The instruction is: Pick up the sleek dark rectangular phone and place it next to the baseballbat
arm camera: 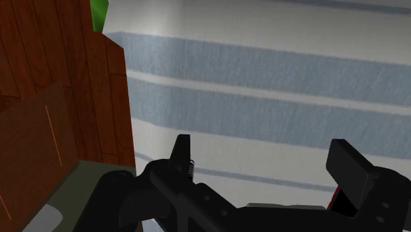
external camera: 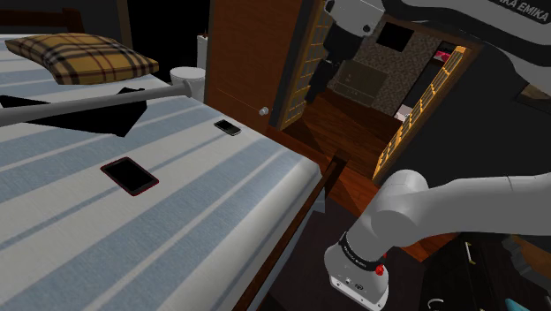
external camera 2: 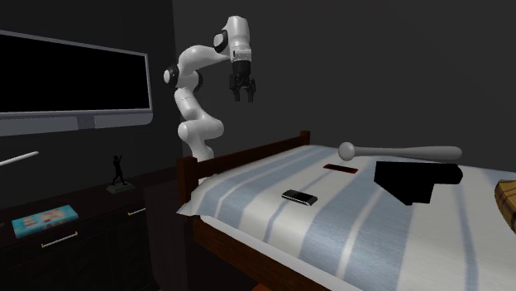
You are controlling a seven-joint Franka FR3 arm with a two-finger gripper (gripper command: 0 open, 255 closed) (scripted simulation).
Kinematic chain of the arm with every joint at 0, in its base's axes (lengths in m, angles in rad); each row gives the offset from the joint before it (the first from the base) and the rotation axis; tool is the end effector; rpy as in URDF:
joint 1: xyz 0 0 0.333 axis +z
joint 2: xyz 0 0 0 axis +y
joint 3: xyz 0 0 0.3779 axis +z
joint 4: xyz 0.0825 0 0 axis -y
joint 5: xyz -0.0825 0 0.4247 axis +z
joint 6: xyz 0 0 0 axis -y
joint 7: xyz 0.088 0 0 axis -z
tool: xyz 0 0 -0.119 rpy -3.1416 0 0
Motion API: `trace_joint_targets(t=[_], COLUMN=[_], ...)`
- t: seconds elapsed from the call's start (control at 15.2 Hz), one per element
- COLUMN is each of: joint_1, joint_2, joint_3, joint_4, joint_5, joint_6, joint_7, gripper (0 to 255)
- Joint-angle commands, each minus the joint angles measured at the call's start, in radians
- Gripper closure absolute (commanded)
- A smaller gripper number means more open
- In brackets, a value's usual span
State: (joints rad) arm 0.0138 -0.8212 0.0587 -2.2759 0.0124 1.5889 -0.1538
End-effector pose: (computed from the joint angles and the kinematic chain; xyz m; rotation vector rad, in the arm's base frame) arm 0.2940 0.0320 0.6752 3.0805 0.3263 0.2042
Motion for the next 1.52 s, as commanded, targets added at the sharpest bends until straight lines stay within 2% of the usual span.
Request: trace_joint_targets(t=[0.0,0.4,0.73,1.06,1.45], joint_1=[0.000,-0.007,-0.012,-0.014,-0.012], joint_2=[0.000,0.129,0.270,0.435,0.651], joint_3=[0.000,-0.030,-0.054,-0.076,-0.100], joint_4=[0.000,-0.065,-0.078,-0.054,0.023], joint_5=[0.000,-0.008,-0.008,-0.001,0.024], joint_6=[0.000,0.208,0.374,0.526,0.677], joint_7=[0.000,-0.040,-0.074,-0.110,-0.161], gripper=[0,0,0,0,0])
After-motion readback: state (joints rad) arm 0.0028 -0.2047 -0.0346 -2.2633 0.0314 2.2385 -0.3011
